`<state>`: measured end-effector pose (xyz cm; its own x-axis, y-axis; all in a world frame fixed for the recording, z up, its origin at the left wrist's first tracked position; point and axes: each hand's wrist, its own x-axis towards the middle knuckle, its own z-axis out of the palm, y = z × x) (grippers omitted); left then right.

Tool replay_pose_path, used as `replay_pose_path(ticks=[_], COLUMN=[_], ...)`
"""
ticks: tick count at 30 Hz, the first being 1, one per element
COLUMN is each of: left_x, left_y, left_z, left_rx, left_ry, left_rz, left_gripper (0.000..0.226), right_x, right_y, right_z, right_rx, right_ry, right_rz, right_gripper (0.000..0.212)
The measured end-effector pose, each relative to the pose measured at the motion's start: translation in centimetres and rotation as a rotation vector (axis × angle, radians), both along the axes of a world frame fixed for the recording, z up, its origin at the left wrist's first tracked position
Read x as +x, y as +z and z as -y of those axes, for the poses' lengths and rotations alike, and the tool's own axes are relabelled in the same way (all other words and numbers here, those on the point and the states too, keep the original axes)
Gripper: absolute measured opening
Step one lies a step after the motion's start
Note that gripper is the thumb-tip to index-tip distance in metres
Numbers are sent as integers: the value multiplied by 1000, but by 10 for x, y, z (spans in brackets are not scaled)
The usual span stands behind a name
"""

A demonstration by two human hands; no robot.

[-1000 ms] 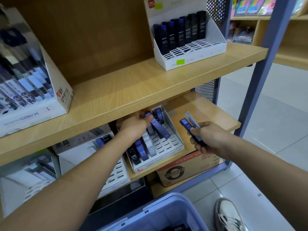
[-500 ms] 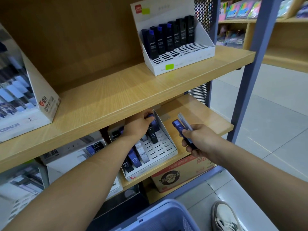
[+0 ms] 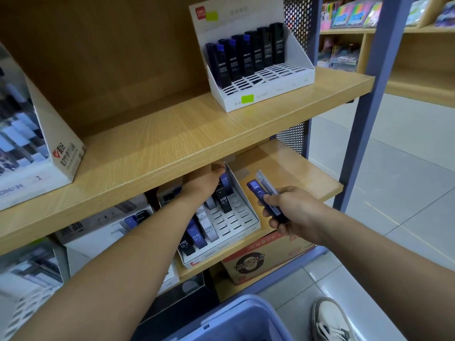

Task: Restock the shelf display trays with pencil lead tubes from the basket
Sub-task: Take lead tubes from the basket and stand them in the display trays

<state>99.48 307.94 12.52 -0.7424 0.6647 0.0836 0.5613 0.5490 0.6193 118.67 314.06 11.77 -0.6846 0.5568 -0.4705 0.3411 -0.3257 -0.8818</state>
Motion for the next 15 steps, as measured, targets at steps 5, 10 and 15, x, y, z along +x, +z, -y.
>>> replay_pose_path(ticks=[5,10,15], left_x=[1,14,51], left_y=[0,12,25], left_z=[0,7,35], left_rx=[-32,-122,186], left_ry=[1,-10,-188], left_rz=[3,-82,345], left_gripper=[4,20,23], right_x=[0,0,-1], right_y=[3,5,9], right_z=[3,4,5], right_rx=[-26,-53,-174], right_ry=[20,42,61], right_rz=[-2,-2,-50], right_gripper=[22,19,22])
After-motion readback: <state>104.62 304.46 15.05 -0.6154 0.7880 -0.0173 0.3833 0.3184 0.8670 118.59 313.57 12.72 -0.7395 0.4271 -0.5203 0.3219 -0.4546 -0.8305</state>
